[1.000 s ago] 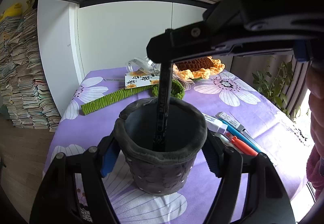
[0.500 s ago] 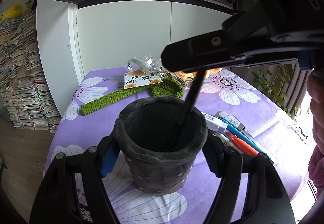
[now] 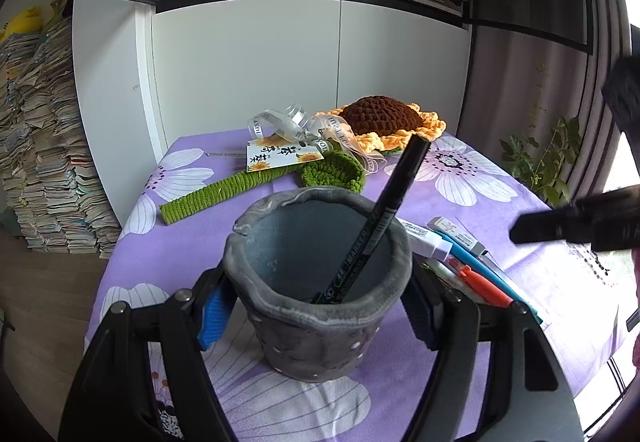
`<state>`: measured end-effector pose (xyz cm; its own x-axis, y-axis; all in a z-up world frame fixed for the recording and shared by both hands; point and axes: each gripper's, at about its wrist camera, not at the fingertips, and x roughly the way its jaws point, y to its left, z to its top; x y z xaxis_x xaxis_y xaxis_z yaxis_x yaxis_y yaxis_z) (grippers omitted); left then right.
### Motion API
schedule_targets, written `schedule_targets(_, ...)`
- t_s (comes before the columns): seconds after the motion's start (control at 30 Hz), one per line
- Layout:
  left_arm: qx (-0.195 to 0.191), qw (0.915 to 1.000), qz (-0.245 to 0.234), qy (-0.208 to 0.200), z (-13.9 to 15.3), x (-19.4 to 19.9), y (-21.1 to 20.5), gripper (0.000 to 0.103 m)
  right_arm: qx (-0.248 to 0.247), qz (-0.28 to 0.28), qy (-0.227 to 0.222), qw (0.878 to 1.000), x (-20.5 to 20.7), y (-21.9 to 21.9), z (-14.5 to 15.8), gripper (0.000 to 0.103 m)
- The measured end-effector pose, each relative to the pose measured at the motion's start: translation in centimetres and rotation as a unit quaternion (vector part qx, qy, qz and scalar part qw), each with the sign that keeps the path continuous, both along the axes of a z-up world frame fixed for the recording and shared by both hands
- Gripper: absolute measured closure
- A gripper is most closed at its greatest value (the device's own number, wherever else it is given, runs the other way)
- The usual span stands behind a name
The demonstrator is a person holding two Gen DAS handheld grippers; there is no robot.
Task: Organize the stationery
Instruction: 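Return the right gripper to the pens and grasp the green pen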
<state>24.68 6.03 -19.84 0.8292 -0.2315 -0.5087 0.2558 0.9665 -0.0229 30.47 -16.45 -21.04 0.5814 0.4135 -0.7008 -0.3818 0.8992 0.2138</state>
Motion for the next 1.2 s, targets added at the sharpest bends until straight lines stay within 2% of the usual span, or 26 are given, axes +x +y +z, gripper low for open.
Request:
schedule_targets(0.13,0.005,0.9999,0.006,0.009,-0.2,0.2,-0.2,0.032,-0.021,-0.026,0.033,0.999,-0.4,-2.5,-2.8,0.087)
schedule_targets(0.3,0.007,0.9998,0.015,0.008,-0.1,0.0,-0.3,0.032,-0.021,-0.016,0.041,0.999,-1.1,-3.4,-3.7,0.087)
schedule_targets(0.47,0.008,0.9998,0.018,0.008,-0.2,0.1,-0.3,0.032,-0.045,0.023,0.031,0.998,-1.2,-1.2,-3.8,0.087)
schedule_targets(0.63,0.006,0.9998,0.018,0.009,-0.2,0.2,-0.4,0.032,-0.062,0.034,0.031,0.997,-0.6,0.5,-4.0,0.087)
schedule_targets(0.8,0.006,0.9998,0.019,0.009,-0.2,0.3,-0.4,0.032,-0.050,0.036,0.030,0.998,0.3,1.3,-3.5,0.087)
schedule_targets(0.87,0.005,0.9998,0.019,0.009,-0.2,0.2,-0.4,0.032,-0.044,0.054,0.031,0.997,1.0,2.4,-3.3,0.087)
schedule_targets(1.03,0.006,0.9998,0.019,0.009,-0.2,0.3,-0.4,0.032,-0.097,0.058,0.033,0.993,3.5,4.9,-4.1,0.087)
schedule_targets(1.2,0.004,0.9998,0.018,0.009,-0.2,0.2,-0.3,0.032,-0.108,0.044,0.063,0.991,4.7,4.6,-5.1,0.087)
